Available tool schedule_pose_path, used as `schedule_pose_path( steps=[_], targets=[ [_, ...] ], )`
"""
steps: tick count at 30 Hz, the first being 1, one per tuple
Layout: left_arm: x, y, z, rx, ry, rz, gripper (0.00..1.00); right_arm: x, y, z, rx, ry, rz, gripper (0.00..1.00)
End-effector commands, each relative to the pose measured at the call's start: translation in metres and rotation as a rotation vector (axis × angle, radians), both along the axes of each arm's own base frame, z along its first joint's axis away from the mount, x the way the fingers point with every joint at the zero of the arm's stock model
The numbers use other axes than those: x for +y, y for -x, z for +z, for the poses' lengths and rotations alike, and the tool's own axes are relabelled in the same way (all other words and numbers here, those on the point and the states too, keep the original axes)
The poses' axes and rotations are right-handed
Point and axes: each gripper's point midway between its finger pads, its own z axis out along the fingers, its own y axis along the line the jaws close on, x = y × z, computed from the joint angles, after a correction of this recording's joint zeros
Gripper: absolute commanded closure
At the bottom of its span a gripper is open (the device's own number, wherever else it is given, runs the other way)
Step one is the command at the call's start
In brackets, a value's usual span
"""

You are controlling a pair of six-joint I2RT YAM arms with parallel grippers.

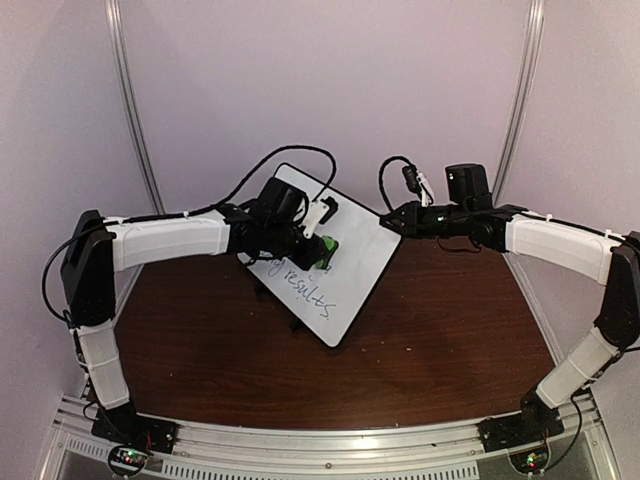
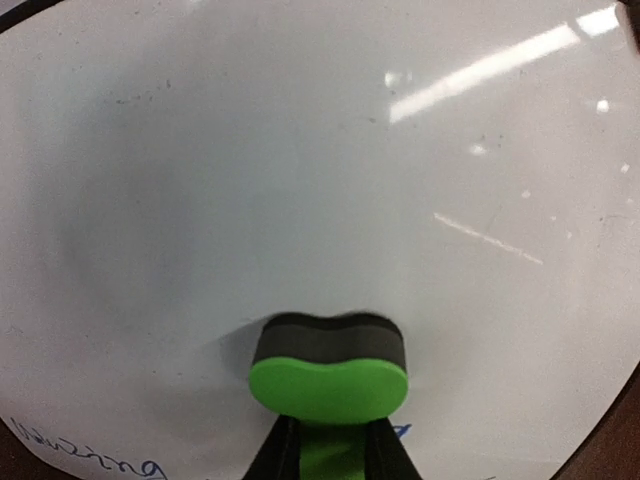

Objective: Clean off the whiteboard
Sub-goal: Erase the center of the whiteboard.

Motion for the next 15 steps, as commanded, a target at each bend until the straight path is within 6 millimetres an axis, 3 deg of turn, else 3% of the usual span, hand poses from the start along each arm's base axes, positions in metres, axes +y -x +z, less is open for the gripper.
schedule_pose_path(
  steps=[1, 8, 12, 15],
  targets=[
    [0.001, 0.036, -0.061, 0.104, -0.077, -0.057, 0.94, 0.04, 0.037, 0.008, -0.061, -0.021, 0.243, 1.0],
    [0.026, 0.052, -0.086, 0.157, -0.154, -0.018, 0.94, 0.039, 0.037, 0.008, -0.062, -0.019, 0.241, 1.0],
    [0.027, 0.052, -0.086, 0.153, -0.161, -0.02, 0.94, 0.039, 0.037, 0.008, -0.063, -0.019, 0.24, 1.0],
    [0.024, 0.037, -0.075, 0.1, -0.165, 0.012, 0.94, 0.039, 0.036, 0.007, -0.06, -0.019, 0.241, 1.0]
  ],
)
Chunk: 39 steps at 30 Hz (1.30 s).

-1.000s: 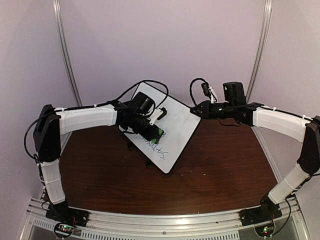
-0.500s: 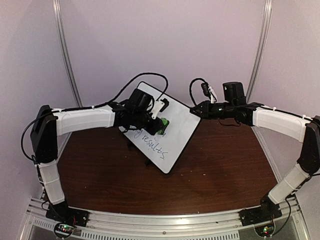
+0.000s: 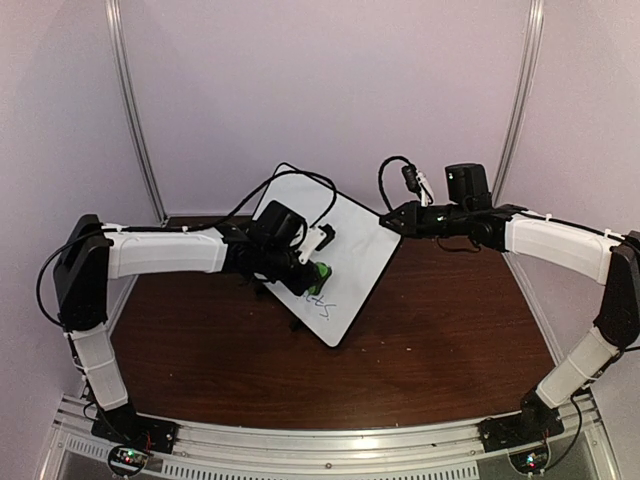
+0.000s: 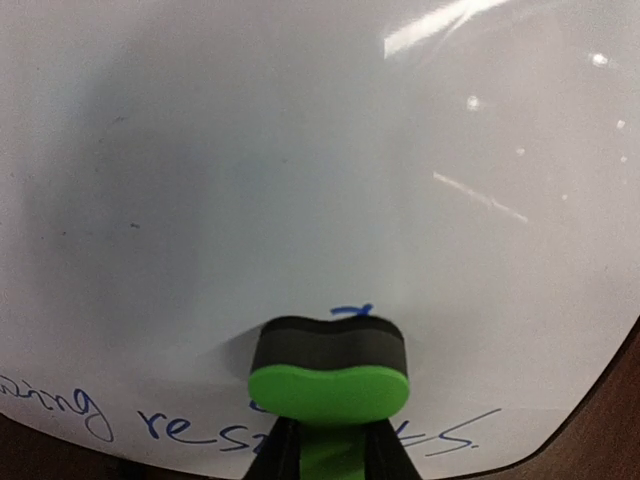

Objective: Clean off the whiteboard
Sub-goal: Erase the center of the whiteboard.

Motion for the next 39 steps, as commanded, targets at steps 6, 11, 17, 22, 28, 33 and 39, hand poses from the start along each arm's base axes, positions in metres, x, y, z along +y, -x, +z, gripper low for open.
schedule_pose_path(
  steps=[6, 11, 17, 22, 28, 33, 39],
  targets=[
    [-0.013, -0.047, 0.033, -0.125, -0.031, 0.084, 0.94, 0.039, 0.036, 0.008, -0.054, -0.022, 0.238, 1.0],
    [-0.021, -0.054, 0.047, -0.133, -0.044, 0.067, 0.93, 0.038, 0.038, 0.01, -0.06, -0.018, 0.236, 1.0],
    [-0.012, -0.023, 0.011, -0.013, -0.104, 0.014, 0.94, 0.039, 0.038, 0.008, -0.058, -0.019, 0.237, 1.0],
    [-0.001, 0.006, -0.017, 0.062, -0.145, -0.005, 0.94, 0.039, 0.038, 0.007, -0.056, -0.021, 0.24, 1.0],
    [0.019, 0.027, -0.044, 0.124, -0.193, -0.002, 0.94, 0.038, 0.039, 0.007, -0.06, -0.019, 0.237, 1.0],
    [0.023, 0.025, -0.047, 0.113, -0.203, 0.011, 0.94, 0.038, 0.039, 0.007, -0.059, -0.019, 0.238, 1.0],
    [0.035, -0.021, -0.012, 0.04, -0.118, 0.138, 0.94, 0.039, 0.039, 0.007, -0.057, -0.02, 0.239, 1.0]
  ],
)
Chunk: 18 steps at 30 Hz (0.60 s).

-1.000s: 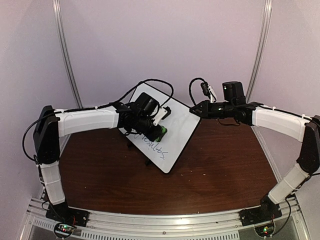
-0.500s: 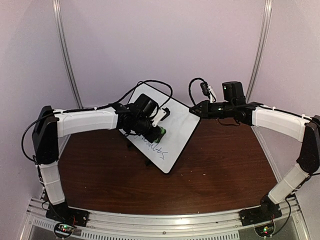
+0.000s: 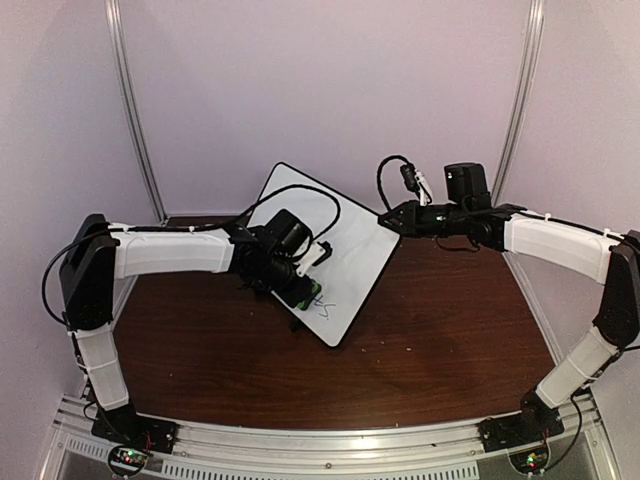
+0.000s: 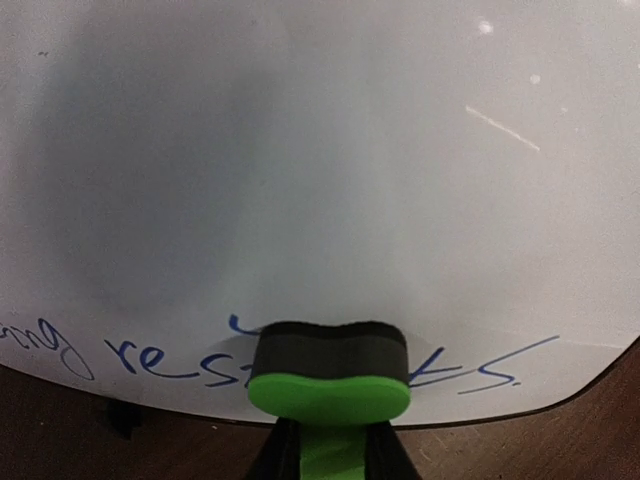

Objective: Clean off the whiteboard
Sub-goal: Erase the center of the whiteboard.

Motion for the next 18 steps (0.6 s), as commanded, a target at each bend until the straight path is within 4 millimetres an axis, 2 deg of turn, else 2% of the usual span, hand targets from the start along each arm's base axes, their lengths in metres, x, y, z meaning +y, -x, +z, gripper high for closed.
schedule_pose_path(
  steps=[1, 4, 6, 12, 14, 18],
  targets=[
    [0.014, -0.046, 0.025, -0.062, 0.085, 0.121, 0.94, 0.035, 0.039, 0.005, -0.045, -0.018, 0.227, 1.0],
    [0.021, -0.066, 0.042, -0.089, 0.125, 0.155, 0.94, 0.035, 0.039, 0.007, -0.048, -0.018, 0.225, 1.0],
    [0.02, -0.07, 0.046, -0.092, 0.137, 0.145, 0.94, 0.035, 0.039, 0.008, -0.052, -0.018, 0.224, 1.0],
    [0.013, -0.047, 0.018, -0.002, 0.148, 0.082, 0.94, 0.035, 0.038, 0.005, -0.045, -0.016, 0.224, 1.0],
    [0.02, -0.045, 0.013, -0.008, 0.136, 0.104, 0.94, 0.036, 0.037, 0.004, -0.043, -0.018, 0.225, 1.0],
    [0.048, -0.067, 0.02, -0.067, 0.113, 0.222, 0.94, 0.038, 0.037, 0.004, -0.041, -0.021, 0.231, 1.0]
  ],
)
